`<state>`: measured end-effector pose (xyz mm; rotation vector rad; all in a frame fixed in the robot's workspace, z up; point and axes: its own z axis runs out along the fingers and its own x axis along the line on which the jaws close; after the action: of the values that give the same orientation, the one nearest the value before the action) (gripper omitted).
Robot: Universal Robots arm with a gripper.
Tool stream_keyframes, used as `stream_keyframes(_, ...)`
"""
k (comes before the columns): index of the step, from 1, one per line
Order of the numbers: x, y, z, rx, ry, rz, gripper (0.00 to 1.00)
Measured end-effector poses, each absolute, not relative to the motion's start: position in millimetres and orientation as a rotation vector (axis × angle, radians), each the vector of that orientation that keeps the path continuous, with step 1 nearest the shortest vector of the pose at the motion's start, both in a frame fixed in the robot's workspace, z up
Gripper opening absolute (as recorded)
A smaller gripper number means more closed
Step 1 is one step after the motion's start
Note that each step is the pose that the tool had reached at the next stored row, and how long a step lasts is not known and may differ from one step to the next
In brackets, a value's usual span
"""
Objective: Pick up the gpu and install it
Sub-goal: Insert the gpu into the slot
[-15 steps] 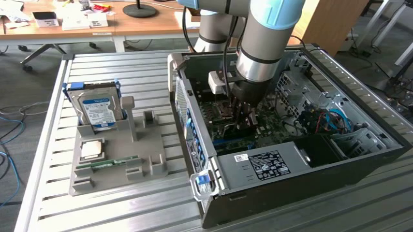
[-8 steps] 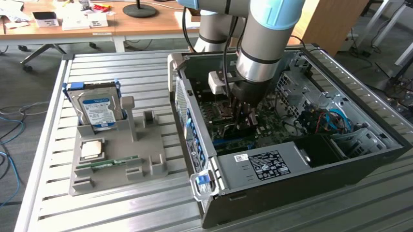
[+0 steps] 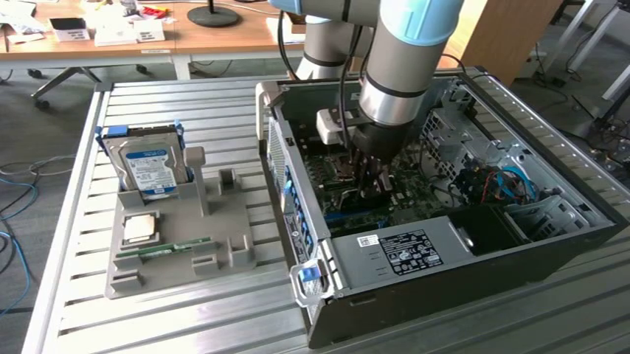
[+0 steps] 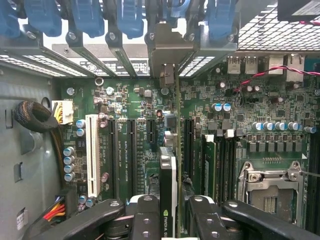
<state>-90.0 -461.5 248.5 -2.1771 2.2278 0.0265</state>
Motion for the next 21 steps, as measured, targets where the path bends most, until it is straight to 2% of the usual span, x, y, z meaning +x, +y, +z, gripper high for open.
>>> stream_keyframes(19,-93.0,-461.3,245.6,-2.176,2.228,0.029,0.27)
stream_keyframes(21,-93.0,-461.3,245.3,-2.175,2.228,0.027,0.33)
